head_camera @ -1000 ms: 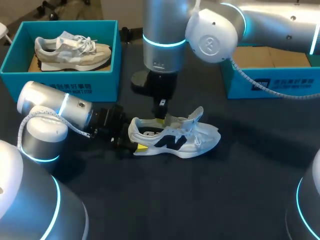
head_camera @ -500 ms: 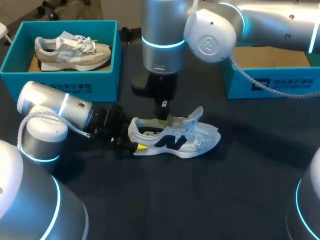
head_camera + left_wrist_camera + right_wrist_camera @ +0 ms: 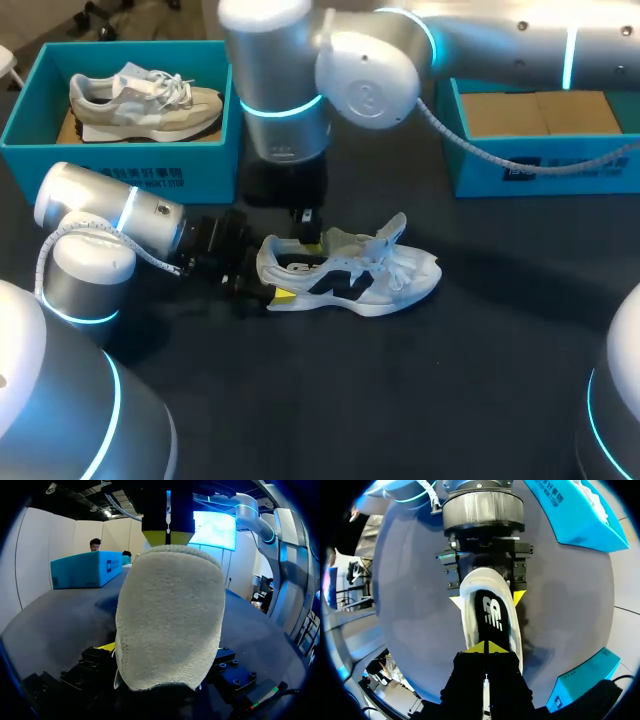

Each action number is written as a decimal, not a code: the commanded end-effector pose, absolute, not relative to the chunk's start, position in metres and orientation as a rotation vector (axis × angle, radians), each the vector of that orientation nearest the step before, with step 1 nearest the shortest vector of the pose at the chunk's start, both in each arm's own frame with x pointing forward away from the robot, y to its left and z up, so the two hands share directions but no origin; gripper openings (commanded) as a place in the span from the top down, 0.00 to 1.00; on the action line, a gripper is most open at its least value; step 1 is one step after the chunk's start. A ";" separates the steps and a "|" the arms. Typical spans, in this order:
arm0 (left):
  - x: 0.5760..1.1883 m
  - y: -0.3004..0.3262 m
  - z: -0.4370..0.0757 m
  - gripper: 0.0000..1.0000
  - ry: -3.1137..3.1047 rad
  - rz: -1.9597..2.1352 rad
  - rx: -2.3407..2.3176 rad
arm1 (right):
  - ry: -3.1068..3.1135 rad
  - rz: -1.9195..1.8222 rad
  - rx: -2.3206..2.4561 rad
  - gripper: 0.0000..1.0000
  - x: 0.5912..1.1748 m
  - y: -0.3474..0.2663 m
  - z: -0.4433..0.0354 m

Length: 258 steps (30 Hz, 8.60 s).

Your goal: Take the shoe out of the shoebox, open the shoe tongue, remove and reinsert the insole, then place the shoe into the shoebox

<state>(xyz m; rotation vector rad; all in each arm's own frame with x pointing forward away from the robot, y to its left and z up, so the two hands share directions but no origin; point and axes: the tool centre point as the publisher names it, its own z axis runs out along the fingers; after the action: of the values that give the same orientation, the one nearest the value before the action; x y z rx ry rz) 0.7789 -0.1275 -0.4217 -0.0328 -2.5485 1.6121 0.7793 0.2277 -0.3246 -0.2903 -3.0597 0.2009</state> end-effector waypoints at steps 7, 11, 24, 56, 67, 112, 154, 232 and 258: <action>0.779 -0.128 -0.426 1.00 -2.552 1.610 -0.030 | -3.052 0.251 -0.289 1.00 0.781 0.232 -0.325; 0.779 -0.128 -0.426 1.00 -2.552 1.610 -0.030 | -3.042 0.279 -0.317 1.00 0.780 0.229 -0.329; 0.779 -0.128 -0.426 1.00 -2.552 1.610 -0.030 | -2.985 0.253 -0.322 1.00 0.786 0.217 -0.368; 0.779 -0.128 -0.426 1.00 -2.552 1.610 -0.030 | -3.103 0.177 -0.538 0.73 0.799 0.208 -0.377; 0.779 -0.128 -0.426 1.00 -2.552 1.610 -0.030 | -3.111 0.155 -0.507 0.55 0.799 0.211 -0.382; 0.779 -0.128 -0.426 1.00 -2.552 1.610 -0.030 | -2.920 0.084 -0.407 1.00 0.774 0.195 -0.402; 0.779 -0.128 -0.426 1.00 -2.552 1.610 -0.030 | -2.943 -0.073 -0.190 1.00 0.800 0.204 -0.320; 0.779 -0.128 -0.426 1.00 -2.552 1.610 -0.030 | -2.561 -0.703 -0.260 0.55 0.785 0.252 -0.329; 0.779 -0.128 -0.426 1.00 -2.552 1.610 -0.030 | -2.649 -0.990 -0.199 1.00 0.815 0.263 -0.288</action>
<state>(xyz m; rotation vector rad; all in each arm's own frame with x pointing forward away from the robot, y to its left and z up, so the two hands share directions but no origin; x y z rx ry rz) 0.7791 -0.1274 -0.4218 -0.0322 -2.5486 1.6124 0.8194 0.2708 -0.2990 -0.1979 -2.6286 -0.9283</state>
